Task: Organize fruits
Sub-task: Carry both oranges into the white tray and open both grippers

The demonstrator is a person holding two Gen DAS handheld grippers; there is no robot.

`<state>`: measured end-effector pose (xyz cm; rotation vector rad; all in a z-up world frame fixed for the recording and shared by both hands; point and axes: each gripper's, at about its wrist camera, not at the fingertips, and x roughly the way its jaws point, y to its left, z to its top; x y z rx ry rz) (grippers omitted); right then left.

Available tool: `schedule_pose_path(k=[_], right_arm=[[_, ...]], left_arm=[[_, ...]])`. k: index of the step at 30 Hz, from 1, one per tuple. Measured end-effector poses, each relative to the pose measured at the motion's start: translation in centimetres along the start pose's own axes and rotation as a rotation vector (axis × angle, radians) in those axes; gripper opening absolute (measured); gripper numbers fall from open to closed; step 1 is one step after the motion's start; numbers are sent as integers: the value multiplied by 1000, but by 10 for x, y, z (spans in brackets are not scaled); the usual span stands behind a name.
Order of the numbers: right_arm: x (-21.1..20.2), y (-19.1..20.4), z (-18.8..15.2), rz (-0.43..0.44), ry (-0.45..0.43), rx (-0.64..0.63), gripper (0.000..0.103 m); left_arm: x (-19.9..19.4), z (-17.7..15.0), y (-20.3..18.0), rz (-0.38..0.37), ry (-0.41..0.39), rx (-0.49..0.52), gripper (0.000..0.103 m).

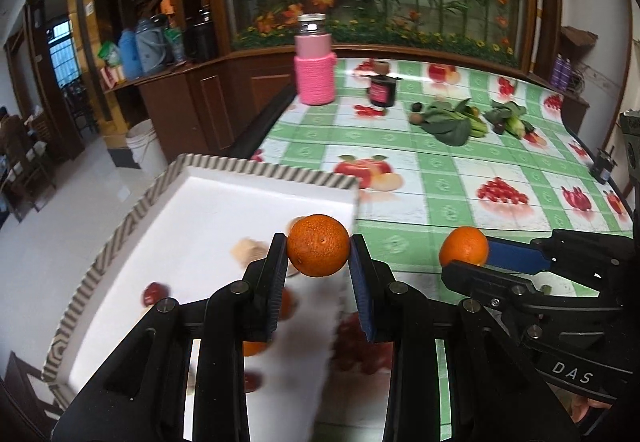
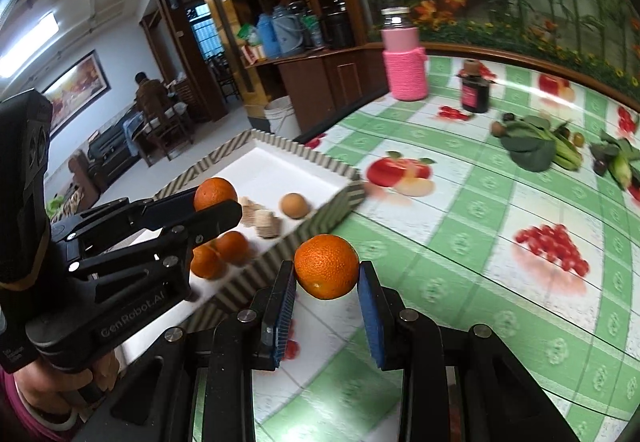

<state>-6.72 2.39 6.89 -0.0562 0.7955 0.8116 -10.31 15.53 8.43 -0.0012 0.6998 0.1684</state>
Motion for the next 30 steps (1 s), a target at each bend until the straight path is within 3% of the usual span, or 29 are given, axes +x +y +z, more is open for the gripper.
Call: schedule_pose_path(k=[21,30], right_arm=[[54,47,29,77,72,-108,30],[85,53,39,83,125,-148,30]], left_arm=[[-11,-3,68,58,10,-76,30],[2,-13,101,-15,107,-187,30]])
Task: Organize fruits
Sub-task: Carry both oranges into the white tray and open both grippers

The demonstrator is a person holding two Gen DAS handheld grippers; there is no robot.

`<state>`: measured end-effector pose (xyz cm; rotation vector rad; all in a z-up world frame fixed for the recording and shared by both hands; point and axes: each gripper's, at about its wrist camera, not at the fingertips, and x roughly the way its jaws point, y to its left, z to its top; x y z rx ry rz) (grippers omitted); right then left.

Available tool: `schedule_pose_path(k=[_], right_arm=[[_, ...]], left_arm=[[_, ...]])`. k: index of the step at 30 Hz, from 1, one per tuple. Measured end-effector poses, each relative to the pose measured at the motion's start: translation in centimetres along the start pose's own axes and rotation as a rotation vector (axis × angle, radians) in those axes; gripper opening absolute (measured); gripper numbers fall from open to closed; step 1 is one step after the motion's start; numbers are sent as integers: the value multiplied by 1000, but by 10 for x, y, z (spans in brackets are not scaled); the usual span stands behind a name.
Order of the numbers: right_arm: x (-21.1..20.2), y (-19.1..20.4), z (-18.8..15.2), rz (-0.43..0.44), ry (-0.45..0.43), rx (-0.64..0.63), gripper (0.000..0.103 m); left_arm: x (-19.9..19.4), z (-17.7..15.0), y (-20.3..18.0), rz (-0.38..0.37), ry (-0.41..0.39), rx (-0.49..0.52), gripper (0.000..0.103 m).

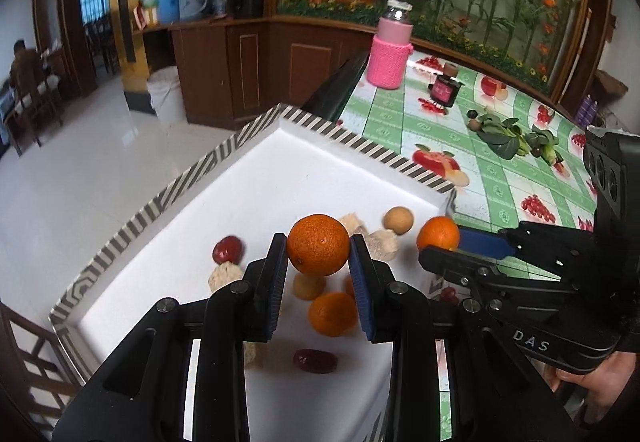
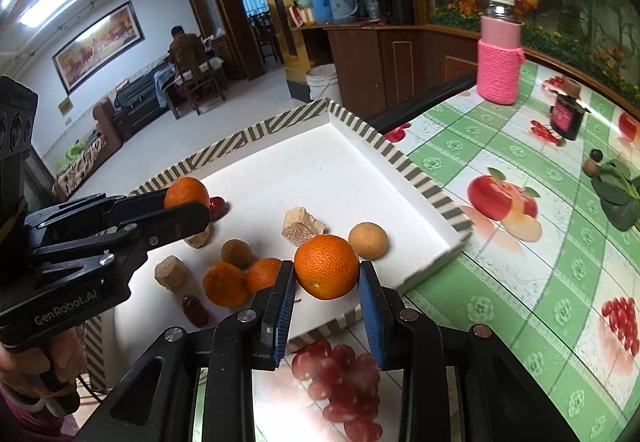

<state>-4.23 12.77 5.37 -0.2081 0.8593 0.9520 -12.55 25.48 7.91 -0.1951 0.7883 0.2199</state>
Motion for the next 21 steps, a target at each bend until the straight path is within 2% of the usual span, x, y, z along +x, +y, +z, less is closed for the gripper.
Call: schedule_pose_path(k=[8,12,13,14,16,21], right_arm=[[26,11,1,1,87,-85,30],[29,13,-1,2,96,-105,31],[29,12,-1,1,93,-107,31],[29,12,-2,-3,91,-110,31],[27,11,-3,-7,85,-109,32],[14,6,-6,10,57,-74,34]], left_arm=[[20,-8,7,13,85,-6,30],[27,-11,8,43,112,-14,33],[28,-12,8,42,117,-16,41],[28,-12,7,44,116,-19,56],[24,-14,8,58,96,-23,69],[13,-19,8,71,59,-41,69]])
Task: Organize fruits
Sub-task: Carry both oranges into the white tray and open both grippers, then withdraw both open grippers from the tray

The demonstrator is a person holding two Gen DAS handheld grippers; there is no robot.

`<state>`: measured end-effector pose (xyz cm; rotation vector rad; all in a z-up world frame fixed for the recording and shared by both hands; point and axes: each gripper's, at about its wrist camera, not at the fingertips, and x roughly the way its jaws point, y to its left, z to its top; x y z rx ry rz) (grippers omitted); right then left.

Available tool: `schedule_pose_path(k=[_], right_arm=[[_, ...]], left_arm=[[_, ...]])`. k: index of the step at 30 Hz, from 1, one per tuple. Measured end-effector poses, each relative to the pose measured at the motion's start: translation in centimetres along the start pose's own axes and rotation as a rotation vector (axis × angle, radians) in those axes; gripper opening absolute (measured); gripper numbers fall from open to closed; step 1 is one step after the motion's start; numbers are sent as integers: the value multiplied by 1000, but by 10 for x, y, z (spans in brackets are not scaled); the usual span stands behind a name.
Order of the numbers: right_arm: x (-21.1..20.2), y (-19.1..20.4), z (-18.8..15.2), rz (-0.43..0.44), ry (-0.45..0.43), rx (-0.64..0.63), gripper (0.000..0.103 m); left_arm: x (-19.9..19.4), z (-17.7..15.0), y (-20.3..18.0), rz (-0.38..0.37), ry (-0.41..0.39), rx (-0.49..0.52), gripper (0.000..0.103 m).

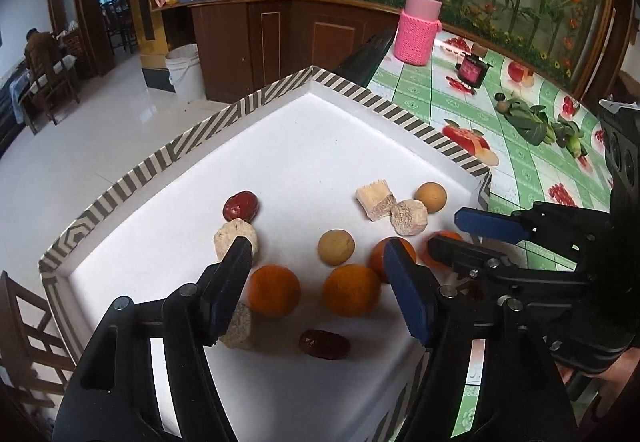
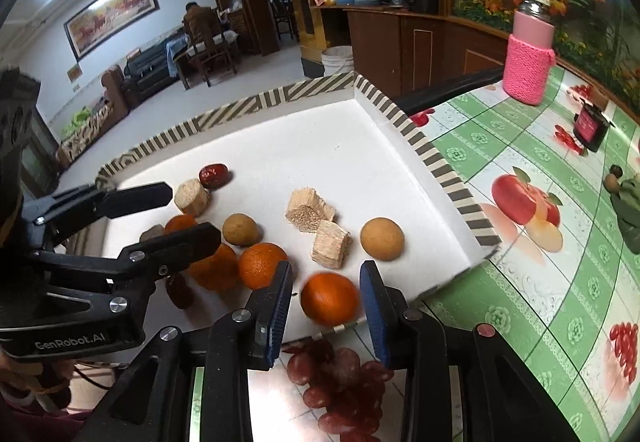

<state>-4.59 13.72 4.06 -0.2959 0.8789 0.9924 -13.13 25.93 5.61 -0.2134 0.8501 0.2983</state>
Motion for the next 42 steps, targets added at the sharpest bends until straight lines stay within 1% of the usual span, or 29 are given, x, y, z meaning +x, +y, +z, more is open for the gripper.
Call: schedule_pose_path(k=[4,8,9,10,13,15,17,22,25,28,32,42], right_arm=[[-16,-6,-6,-12,-36,32,34],[-36,-18,-13,-56,-75,91,34],[-41,-22,-15,-66,-84,105,34],[-45,-25,-17,-77,-92,117,34],[-61,-35,-24,-121,-120,171,34],[-72,-36,-29,-126,-137,184,34],[-82,-33,-34,-135,-162,190,34],[-94,-16,-40,-141,-212,190,34],[-94,-7,-40,-135,-226,193,34],[-92,2,-42,-128,-229,190,34],[-88,12,-43,-133,-219,172,34],[-87,13,-48,-130,-214,179,34]], left_arm=[[-1,-6,-6,-23,2,-18,69],[-4,-9,-20,-57,-18,-36,69],[-4,-9,-24,-73,-14,-45,69],[-3,-9,-32,-106,-6,-52,69],[-7,-10,-52,-135,-2,-13,69],[-16,-11,-63,-118,-33,41,69],[-26,-11,-66,-79,-69,70,69],[-49,-13,-57,5,-165,80,69],[-59,-15,-47,23,-215,62,69],[-65,-16,-39,32,-236,44,69],[-69,-17,-37,61,-266,51,69],[-68,-22,-38,87,-260,53,69]])
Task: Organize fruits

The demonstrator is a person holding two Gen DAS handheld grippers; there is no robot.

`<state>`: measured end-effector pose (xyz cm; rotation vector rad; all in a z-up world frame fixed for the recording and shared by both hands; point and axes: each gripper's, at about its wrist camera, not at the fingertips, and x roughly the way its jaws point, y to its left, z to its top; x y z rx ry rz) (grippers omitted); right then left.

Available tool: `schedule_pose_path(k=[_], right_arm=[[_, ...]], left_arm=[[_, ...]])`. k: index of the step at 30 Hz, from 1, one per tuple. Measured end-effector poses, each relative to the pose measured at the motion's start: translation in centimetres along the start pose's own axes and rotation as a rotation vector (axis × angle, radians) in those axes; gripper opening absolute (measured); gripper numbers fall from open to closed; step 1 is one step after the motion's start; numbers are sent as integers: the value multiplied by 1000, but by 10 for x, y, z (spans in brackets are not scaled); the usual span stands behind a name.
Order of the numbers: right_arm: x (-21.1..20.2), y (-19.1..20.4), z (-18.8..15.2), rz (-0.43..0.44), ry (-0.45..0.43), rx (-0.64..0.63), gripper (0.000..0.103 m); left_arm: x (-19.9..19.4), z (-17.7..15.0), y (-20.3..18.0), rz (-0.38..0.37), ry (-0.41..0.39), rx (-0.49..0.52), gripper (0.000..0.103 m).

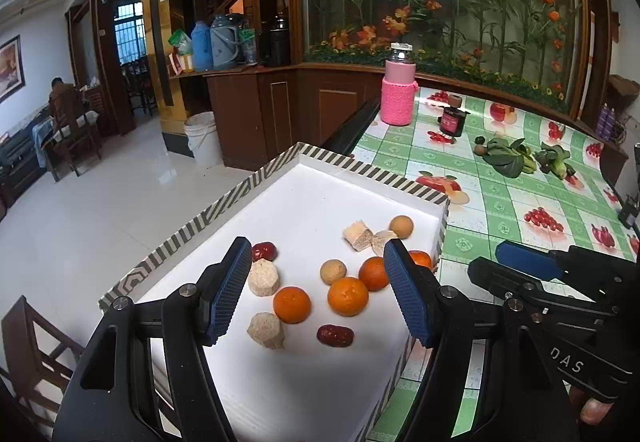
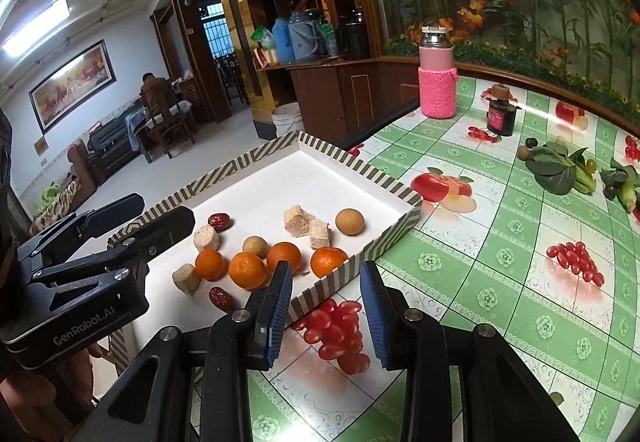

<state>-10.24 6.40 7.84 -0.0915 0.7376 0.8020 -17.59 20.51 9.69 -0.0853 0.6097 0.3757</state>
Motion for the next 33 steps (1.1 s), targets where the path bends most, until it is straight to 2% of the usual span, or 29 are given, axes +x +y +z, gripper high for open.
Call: schedule_pose_path(k=[12,22,28,33], right_arm=[[3,-2,-1,8,9,1,34],[5,-8,-1,23,9,28,34],[7,-13,-4,29,19,46,34],[-1,-25,-5,26,12,75,34]], left_arm=[[-1,-2,-7,44,-16,42,69],[8,1,1,27,15,2,69],[9,1,-3,42,4,20,69],[9,4,-19,2,24,40,69]])
